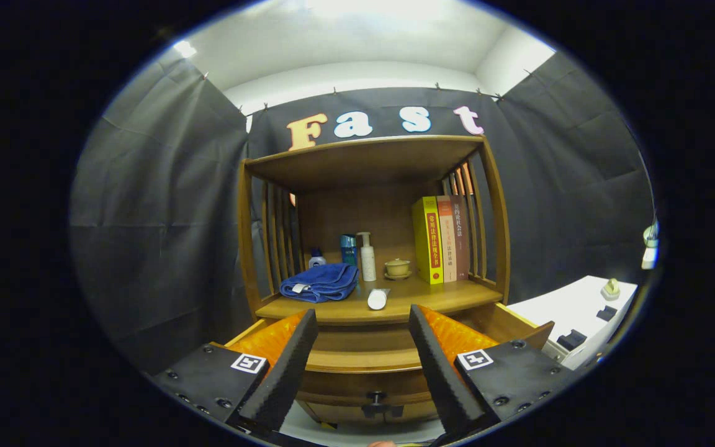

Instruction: Pull open the drawer, take out the items inside it, and place them on the countertop above the cabinet.

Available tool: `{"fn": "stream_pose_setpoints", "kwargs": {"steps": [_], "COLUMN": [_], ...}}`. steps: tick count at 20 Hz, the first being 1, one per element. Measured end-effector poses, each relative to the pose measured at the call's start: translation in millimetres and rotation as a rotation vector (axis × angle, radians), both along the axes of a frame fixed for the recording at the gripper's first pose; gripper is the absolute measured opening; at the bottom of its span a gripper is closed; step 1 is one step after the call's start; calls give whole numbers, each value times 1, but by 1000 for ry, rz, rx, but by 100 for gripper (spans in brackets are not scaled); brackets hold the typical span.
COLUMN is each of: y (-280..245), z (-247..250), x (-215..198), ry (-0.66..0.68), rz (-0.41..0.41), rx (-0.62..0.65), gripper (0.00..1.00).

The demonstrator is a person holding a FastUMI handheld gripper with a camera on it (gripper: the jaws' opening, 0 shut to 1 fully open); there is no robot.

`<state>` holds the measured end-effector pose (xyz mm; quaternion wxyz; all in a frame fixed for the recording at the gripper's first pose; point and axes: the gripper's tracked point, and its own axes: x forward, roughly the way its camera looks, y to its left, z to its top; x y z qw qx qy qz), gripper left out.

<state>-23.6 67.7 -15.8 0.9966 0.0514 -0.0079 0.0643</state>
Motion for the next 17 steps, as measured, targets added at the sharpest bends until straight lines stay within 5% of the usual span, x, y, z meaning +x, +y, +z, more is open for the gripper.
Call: {"fn": "stream_pose_setpoints", "kwargs": {"steps": [8, 17], "y": [-38, -35], "z": [-1, -4], "x": [4, 8], "ry": [-80, -39], "rz": [-129, -93], "rx": [15, 22], "gripper": [96, 96]}}
